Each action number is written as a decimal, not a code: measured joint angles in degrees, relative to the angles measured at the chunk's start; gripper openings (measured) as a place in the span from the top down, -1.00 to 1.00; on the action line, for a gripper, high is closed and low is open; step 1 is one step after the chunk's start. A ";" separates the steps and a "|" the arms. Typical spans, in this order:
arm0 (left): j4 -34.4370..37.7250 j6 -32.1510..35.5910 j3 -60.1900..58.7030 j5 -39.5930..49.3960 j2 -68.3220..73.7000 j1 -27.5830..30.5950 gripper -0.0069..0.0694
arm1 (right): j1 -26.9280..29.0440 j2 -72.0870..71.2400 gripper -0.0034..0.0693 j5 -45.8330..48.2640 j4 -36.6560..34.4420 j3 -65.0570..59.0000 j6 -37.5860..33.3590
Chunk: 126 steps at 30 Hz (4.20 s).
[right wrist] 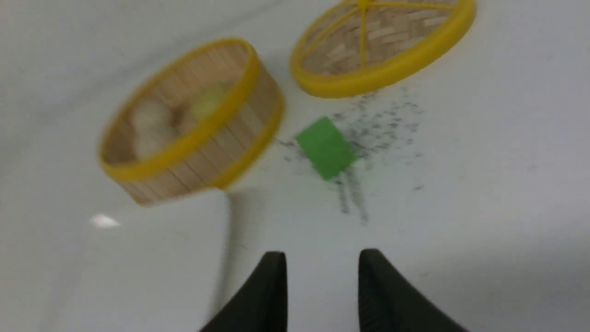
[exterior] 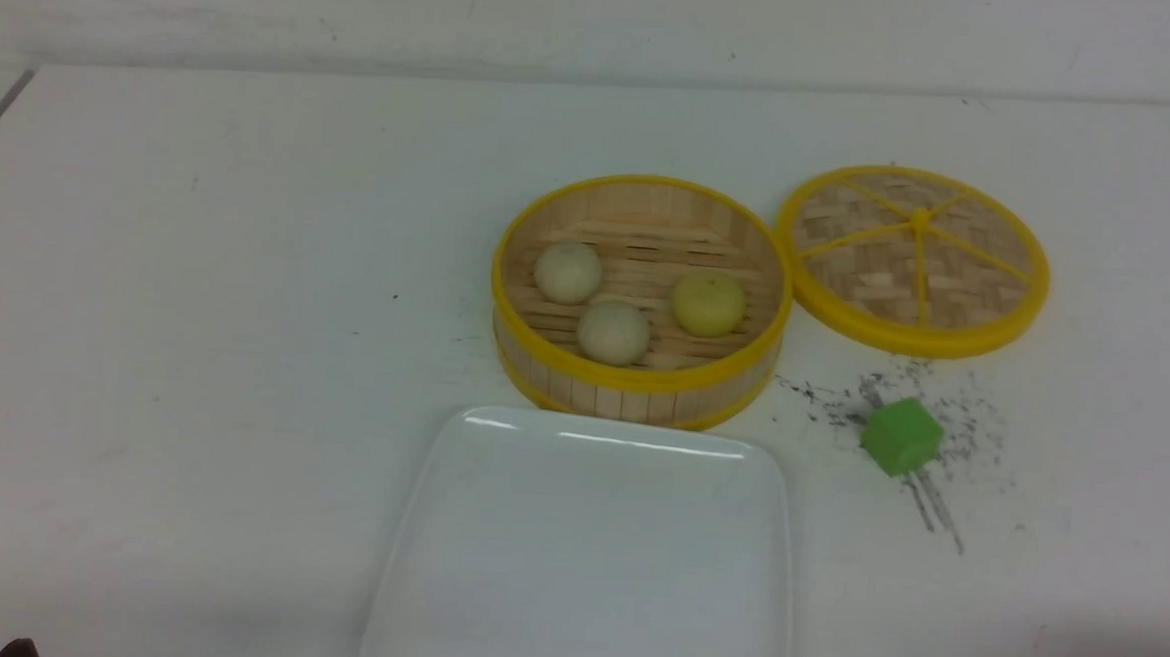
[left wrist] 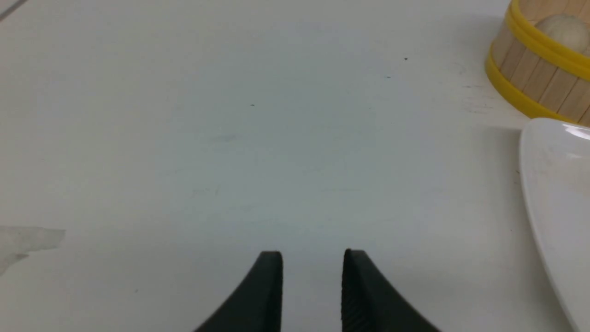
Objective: Put the steamed buns into the plate on the white tablecloth.
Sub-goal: 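Reach toward a bun in the bamboo steamer with the right gripper, then move the steamed bun from the bamboo steamer onto the white plate with the right gripper, then reach into the bamboo steamer and grasp a bun with the left gripper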
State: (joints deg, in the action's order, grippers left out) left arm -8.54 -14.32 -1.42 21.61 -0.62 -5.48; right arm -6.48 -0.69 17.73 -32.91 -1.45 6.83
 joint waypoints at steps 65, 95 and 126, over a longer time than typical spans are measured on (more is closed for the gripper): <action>-0.05 0.00 0.00 0.05 -0.04 0.00 0.20 | -17.45 122.20 -0.17 32.62 20.45 109.69 -20.82; -0.11 0.00 0.00 0.05 -0.06 0.00 0.19 | -18.24 105.80 0.87 52.67 12.52 107.27 -20.32; -0.11 0.00 0.00 0.05 -0.06 0.00 0.19 | -33.33 103.36 -0.34 27.55 20.21 72.32 -8.96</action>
State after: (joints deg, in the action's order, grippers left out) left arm -8.66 -14.32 -1.42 21.67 -0.69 -5.48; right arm -39.81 102.67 45.27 -12.70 70.87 -2.13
